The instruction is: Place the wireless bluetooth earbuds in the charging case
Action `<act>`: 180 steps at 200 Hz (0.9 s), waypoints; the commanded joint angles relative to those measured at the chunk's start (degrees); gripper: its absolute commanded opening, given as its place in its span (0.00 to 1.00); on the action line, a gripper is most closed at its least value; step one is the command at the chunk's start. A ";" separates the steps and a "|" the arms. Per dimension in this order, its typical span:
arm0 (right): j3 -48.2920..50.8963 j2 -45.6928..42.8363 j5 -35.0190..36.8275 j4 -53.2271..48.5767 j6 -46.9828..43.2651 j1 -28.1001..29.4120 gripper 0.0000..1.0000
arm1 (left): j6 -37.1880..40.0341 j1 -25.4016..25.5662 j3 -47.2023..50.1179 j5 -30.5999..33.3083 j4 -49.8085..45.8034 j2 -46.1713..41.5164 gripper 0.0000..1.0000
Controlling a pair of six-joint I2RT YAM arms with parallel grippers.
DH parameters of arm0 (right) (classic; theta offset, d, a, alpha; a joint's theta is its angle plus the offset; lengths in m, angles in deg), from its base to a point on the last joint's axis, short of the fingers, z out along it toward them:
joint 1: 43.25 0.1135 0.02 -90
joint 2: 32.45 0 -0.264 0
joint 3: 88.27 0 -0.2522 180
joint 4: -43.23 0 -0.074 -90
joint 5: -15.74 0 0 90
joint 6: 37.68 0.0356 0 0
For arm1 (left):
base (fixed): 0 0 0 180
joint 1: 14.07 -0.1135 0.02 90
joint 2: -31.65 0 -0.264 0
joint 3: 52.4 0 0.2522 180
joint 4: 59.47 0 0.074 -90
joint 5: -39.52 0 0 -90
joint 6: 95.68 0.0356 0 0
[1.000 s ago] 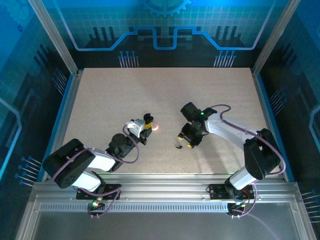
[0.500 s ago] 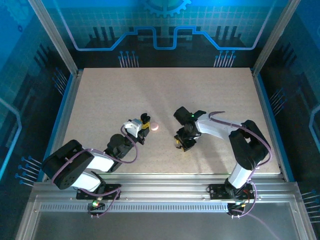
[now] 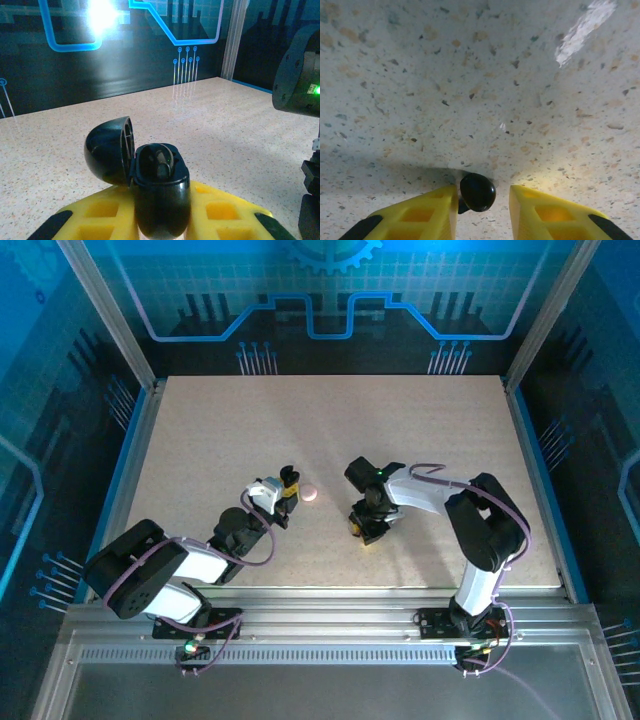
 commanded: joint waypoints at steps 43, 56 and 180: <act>-1.31 0.98 0.98 -2.86 -0.03 -0.74 0.24 | -0.59 -1.09 0.32 -0.43 1.45 0.33 0.23; -1.37 0.80 1.54 -3.31 -0.22 -0.76 0.21 | -0.70 -1.06 0.23 -0.52 1.35 0.38 0.23; -4.88 -6.60 13.85 -5.77 -20.93 0.07 0.18 | -2.26 -1.25 -1.44 -9.96 -1.90 3.09 0.23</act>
